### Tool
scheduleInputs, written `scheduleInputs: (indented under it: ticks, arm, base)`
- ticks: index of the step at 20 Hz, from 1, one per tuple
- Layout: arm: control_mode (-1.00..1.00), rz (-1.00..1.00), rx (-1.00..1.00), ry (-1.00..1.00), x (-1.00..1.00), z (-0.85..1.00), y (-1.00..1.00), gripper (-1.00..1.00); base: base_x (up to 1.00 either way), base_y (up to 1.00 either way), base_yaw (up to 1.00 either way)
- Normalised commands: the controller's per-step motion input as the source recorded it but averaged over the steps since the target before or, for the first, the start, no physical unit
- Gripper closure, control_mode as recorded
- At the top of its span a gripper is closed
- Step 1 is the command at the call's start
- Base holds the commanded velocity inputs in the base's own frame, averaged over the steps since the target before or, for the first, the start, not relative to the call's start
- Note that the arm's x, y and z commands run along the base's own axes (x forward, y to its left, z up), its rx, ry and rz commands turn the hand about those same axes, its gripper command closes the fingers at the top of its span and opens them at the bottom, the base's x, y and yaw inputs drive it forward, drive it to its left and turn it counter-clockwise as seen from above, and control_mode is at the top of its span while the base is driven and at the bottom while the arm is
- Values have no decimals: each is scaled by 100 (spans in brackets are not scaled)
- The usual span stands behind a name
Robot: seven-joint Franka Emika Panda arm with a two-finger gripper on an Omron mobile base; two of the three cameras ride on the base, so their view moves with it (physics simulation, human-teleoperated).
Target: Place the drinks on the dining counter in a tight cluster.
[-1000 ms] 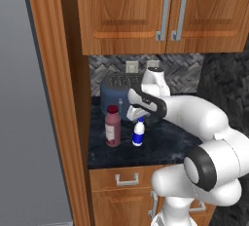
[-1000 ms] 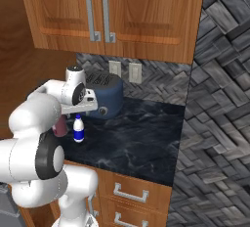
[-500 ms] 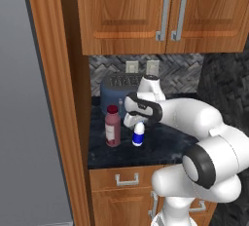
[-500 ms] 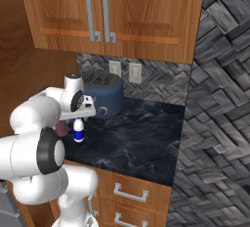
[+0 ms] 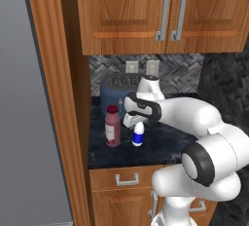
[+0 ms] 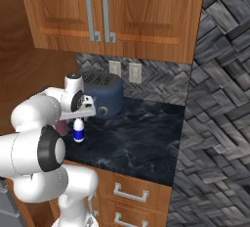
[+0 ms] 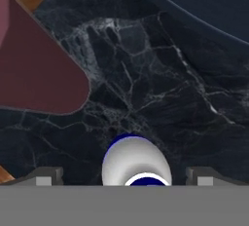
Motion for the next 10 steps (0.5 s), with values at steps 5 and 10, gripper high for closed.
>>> scheduleInputs:
  ticks: [5,10]
  arm:
    - [-100,0,0,0,0,0,-13,-100]
    - [-100,0,0,0,0,0,-14,-100]
  base:
    - [0,0,0]
    - [0,0,0]
